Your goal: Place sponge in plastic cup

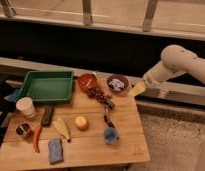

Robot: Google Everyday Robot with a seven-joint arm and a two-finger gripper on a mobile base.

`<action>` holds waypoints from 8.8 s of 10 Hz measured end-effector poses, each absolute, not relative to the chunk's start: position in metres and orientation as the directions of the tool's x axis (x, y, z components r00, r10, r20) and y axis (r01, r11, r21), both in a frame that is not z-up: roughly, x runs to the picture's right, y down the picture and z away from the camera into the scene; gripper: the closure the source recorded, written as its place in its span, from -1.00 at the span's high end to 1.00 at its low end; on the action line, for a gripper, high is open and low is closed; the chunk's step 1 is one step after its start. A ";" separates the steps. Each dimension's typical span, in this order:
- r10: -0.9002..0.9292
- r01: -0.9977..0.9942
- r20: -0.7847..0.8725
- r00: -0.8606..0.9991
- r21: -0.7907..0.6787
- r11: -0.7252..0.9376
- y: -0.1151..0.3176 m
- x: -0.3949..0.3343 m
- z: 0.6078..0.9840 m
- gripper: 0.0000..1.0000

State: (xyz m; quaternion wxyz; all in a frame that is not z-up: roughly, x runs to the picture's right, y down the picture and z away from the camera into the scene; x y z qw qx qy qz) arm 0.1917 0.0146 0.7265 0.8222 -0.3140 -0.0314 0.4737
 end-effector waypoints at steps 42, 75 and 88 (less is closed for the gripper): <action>0.722 -0.351 -0.091 0.685 -0.910 0.219 0.230 -0.228 0.690 0.60; 0.688 -0.370 -0.147 0.711 -0.910 0.188 0.277 -0.245 0.747 0.49; 0.714 -0.341 -0.063 0.698 -0.905 0.253 0.250 -0.250 0.724 -1.00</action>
